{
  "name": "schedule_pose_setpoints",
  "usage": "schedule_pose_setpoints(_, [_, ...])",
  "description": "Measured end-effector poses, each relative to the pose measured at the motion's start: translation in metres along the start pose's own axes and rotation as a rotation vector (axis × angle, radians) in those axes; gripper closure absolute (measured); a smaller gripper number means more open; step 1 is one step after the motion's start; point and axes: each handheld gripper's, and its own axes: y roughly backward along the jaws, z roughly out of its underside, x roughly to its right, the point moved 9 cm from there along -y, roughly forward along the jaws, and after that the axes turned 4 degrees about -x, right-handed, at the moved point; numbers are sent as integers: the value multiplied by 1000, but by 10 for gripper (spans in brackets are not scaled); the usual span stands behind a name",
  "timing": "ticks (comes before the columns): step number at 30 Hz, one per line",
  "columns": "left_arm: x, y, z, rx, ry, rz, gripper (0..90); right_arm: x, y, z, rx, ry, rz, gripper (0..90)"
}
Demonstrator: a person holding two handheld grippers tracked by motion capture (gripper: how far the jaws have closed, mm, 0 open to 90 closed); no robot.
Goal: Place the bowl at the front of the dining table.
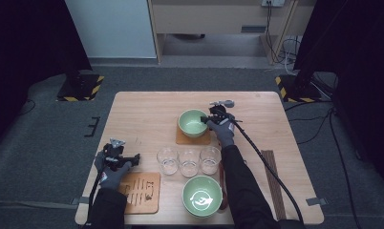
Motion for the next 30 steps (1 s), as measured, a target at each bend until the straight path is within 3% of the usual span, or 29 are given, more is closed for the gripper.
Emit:
schedule_pose_setpoints(3, [0, 0, 0, 0, 0, 0, 0, 1, -1, 1, 0, -5, -5, 764])
schedule_pose_setpoints(7, [0, 0, 0, 0, 0, 0, 0, -1, 2, -3, 24, -15, -23, 684])
schedule_pose_setpoints(15, [0, 0, 0, 0, 0, 0, 0, 2, 13, -9, 55, -22, -18, 618])
schedule_pose_setpoints(20, [0, 0, 0, 0, 0, 0, 0, 4, 29, -19, 108, -19, -4, 592])
schedule_pose_setpoints(30, [0, 0, 0, 0, 0, -1, 0, -4, 65, -33, 149, 21, 9, 588])
